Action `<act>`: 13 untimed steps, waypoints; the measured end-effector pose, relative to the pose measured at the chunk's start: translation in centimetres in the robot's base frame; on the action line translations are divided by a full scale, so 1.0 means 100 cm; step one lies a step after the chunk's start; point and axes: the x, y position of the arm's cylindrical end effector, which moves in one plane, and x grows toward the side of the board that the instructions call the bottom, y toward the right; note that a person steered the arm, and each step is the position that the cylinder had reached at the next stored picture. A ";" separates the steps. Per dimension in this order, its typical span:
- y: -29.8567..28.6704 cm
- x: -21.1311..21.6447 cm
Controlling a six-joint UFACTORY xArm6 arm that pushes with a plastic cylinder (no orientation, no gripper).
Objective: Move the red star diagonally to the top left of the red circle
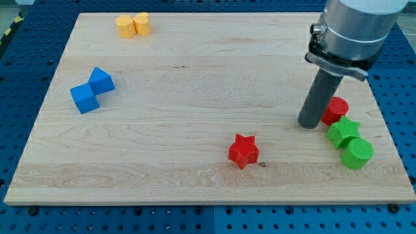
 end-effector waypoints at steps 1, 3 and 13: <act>-0.002 0.006; -0.002 0.040; -0.132 0.101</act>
